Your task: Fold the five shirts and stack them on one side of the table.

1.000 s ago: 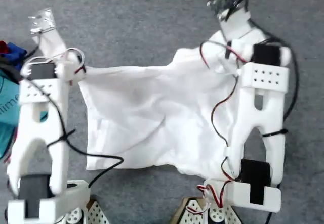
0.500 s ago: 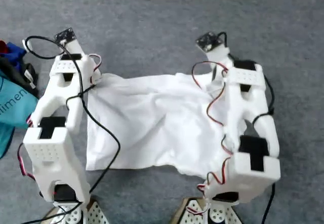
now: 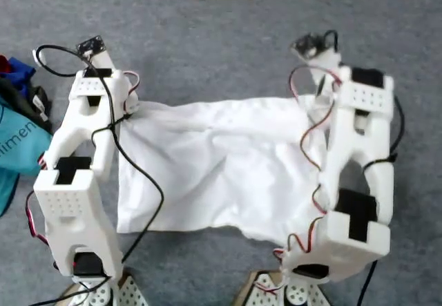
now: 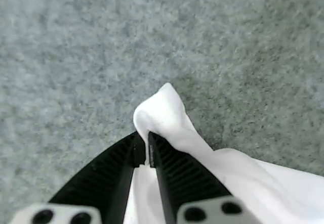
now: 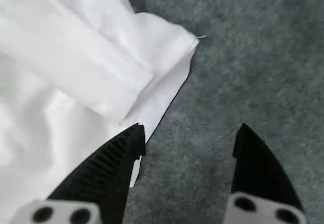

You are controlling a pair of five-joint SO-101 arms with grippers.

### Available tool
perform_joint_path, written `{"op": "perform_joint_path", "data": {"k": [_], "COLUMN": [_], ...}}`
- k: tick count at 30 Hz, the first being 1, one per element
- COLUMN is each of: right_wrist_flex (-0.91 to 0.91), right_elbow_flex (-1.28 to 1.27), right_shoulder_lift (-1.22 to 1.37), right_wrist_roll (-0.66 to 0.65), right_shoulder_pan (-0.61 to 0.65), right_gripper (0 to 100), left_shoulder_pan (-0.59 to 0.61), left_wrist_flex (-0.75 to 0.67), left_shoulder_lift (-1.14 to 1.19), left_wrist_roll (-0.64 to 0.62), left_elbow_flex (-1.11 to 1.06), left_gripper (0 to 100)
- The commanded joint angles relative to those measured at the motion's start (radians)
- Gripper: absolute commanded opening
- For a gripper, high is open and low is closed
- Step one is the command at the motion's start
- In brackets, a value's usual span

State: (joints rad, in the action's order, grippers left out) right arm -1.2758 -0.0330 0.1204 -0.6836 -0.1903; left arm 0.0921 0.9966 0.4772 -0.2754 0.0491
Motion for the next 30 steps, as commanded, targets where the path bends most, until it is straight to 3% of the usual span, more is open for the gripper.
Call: {"op": "perform_joint_path", "data": {"k": [1, 6, 11, 15, 19, 24, 30], "right_wrist_flex": [-0.052, -0.037, -0.123, -0.299, -0.459, -0.506, -0.506], "right_elbow_flex": [0.166, 0.305, 0.526, 0.753, 0.946, 1.018, 0.981], "right_shoulder_lift": [-0.061, 0.097, 0.367, 0.53, 0.622, 0.682, 0.7], "right_wrist_roll": [0.055, 0.143, 0.345, 0.46, 0.471, 0.474, 0.405], "right_shoulder_pan": [0.042, 0.088, 0.124, 0.143, 0.148, 0.142, 0.134], "right_gripper": [27.8, 27.8, 27.6, 16.4, 7.6, 15.3, 15.6], "left_shoulder_pan": [-0.021, -0.021, -0.02, -0.02, -0.02, -0.017, -0.021], "left_wrist_flex": [-0.003, -0.005, -0.005, -0.005, -0.005, -0.005, -0.031], "left_shoulder_lift": [-0.002, -0.002, -0.002, -0.002, -0.002, -0.002, -0.001], "left_wrist_roll": [0.006, 0.006, 0.006, 0.006, 0.006, 0.006, 0.009], "left_elbow_flex": [0.041, 0.041, 0.041, 0.041, 0.041, 0.041, 0.035], "left_gripper": [2, 2, 2, 2, 2, 2, 2]}}
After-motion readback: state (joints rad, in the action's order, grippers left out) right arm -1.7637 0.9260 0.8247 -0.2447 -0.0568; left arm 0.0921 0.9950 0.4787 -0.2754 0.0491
